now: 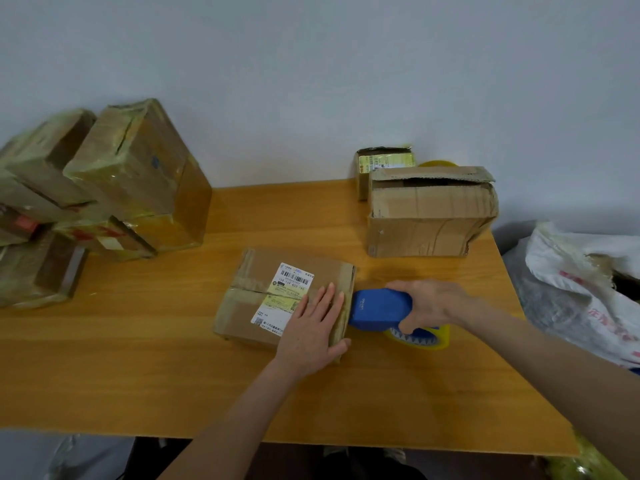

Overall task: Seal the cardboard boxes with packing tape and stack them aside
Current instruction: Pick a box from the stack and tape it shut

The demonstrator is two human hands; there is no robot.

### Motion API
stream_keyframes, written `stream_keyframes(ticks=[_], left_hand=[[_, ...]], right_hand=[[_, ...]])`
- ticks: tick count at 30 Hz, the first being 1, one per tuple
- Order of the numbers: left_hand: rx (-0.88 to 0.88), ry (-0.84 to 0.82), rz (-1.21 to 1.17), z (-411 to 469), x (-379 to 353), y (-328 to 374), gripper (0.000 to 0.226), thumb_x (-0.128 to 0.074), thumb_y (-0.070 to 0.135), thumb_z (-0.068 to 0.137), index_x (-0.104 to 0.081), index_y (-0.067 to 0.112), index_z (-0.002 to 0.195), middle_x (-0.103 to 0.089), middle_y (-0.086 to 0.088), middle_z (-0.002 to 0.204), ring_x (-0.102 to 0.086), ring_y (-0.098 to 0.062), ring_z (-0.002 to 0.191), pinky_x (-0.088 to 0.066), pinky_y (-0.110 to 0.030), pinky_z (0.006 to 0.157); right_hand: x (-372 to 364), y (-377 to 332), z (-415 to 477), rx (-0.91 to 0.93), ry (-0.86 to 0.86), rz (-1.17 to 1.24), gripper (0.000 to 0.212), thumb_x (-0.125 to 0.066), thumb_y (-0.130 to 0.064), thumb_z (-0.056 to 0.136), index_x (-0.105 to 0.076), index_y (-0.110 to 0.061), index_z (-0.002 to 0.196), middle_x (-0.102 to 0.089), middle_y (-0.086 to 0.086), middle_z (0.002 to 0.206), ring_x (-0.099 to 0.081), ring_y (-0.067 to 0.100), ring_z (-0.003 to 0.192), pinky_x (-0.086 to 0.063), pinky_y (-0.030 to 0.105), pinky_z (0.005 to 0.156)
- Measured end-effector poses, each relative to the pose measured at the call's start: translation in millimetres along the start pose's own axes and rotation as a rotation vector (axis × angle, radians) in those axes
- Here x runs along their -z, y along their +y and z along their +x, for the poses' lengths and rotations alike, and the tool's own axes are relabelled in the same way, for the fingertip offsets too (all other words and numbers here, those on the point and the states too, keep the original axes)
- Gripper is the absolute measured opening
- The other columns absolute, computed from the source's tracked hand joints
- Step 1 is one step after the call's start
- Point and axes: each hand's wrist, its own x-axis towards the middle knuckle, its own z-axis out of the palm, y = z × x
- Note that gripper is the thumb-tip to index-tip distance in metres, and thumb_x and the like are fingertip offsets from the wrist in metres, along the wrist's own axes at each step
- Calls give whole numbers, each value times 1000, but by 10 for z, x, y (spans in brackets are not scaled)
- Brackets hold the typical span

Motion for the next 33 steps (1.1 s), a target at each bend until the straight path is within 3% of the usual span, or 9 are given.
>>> stream_keyframes(ticks=[7,11,13,16,19,21,25,30,33], left_hand=[[-33,12,-17,-29,-45,-105,82,-16,67,84,13,25,149,18,2,158,19,-13,145,9,-35,120],[-101,-6,-33,-29,38,-352,82,-25,60,80,2,28,151,9,5,159,12,-14,146,3,-43,121],[-100,-16,-17,-48,122,-473,83,-27,56,75,-5,33,152,5,5,159,8,-17,147,6,-45,119],[80,-49,16,-90,198,-427,81,-34,63,81,-5,37,152,9,-3,161,9,-20,148,12,-45,115],[345,-26,-18,-32,180,-196,92,-33,76,85,3,25,153,10,-7,159,10,-27,148,8,-51,115],[413,-33,-6,19,140,-95,91,-29,72,89,10,20,152,14,-12,158,12,-32,147,8,-55,114],[314,-43,53,79,116,-179,76,-33,51,99,11,19,152,12,-15,159,13,-33,147,7,-53,116],[40,-114,103,244,268,-501,77,-42,44,99,11,26,152,15,-1,160,14,-20,147,11,-41,117],[57,-98,82,241,241,-479,80,-43,49,96,13,31,150,21,-1,157,16,-16,146,10,-45,116]], right_hand=[[17,-6,49,-20,8,172,94,-67,-54,61,-34,-35,147,-56,-8,115,-57,16,96,-50,29,70],[170,65,-25,-24,113,306,80,-67,-49,55,-47,-33,130,-60,-5,110,-60,18,95,-54,40,84],[186,110,-60,-44,188,375,74,-68,-45,56,-49,-33,126,-60,-5,105,-60,17,91,-53,40,81],[93,120,-70,-61,309,578,67,-73,-39,60,-52,-29,124,-60,-5,101,-59,16,88,-51,36,74],[-33,38,-38,-79,408,846,61,-77,-24,73,-52,-25,129,-59,-2,107,-58,15,89,-46,27,66],[-91,-41,-29,-69,455,976,53,-76,-18,75,-55,-25,123,-61,-2,106,-59,15,89,-47,27,66],[-91,-117,-105,-17,509,1079,54,-78,-15,72,-57,-26,121,-61,-5,104,-59,10,89,-46,23,66],[50,-31,-208,51,475,1091,57,-77,-8,76,-55,-30,124,-61,-4,109,-61,10,93,-45,20,68],[125,3,-250,55,444,1079,61,-82,-15,72,-54,-33,123,-61,-6,108,-60,10,94,-46,22,69]])
